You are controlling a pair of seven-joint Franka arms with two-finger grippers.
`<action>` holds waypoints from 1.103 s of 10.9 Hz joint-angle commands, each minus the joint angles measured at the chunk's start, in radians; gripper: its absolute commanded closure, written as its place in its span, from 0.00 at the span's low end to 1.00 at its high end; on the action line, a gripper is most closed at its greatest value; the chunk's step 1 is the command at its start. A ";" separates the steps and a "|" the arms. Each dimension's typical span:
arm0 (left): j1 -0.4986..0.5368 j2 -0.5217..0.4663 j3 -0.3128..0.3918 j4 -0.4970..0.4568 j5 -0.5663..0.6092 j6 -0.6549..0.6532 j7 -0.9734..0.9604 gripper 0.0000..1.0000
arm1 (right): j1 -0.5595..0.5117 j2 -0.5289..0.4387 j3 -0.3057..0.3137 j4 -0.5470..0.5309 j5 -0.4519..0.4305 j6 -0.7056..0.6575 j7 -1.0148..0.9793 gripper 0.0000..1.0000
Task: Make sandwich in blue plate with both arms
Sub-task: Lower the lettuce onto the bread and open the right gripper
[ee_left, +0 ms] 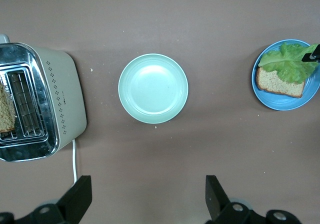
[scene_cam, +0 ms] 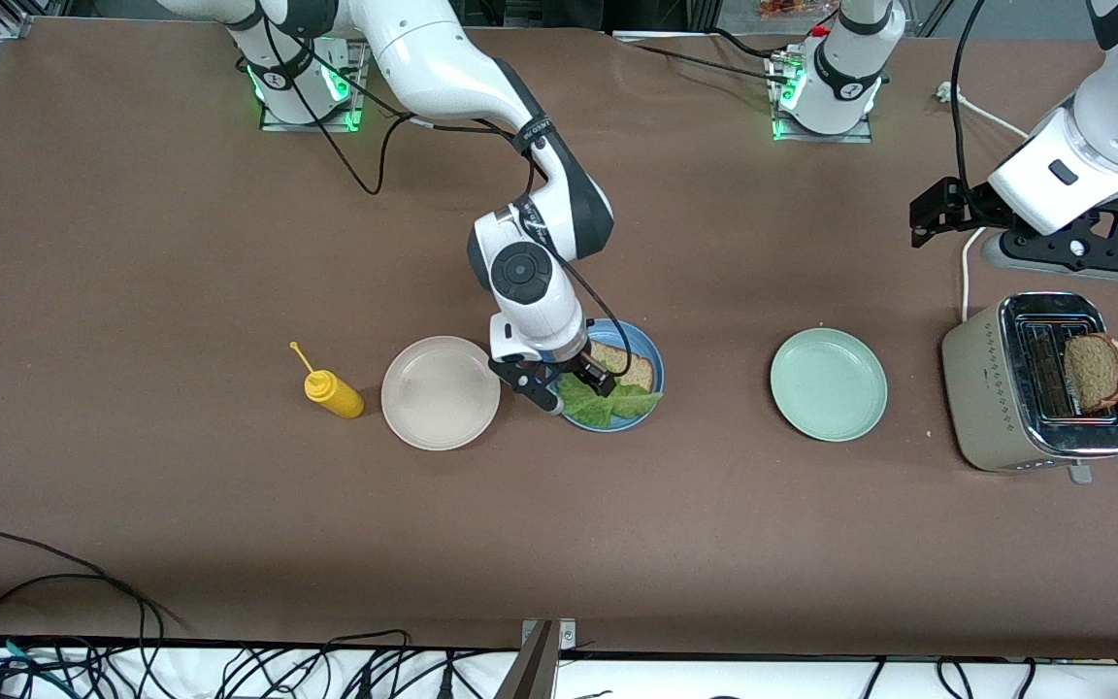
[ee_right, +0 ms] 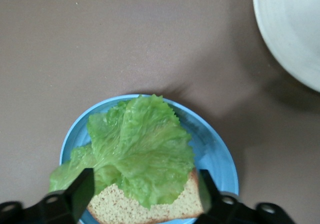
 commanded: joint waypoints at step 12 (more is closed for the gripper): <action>-0.002 -0.005 0.000 0.014 -0.020 -0.016 -0.006 0.00 | -0.098 -0.212 -0.021 -0.087 -0.054 -0.245 -0.459 0.00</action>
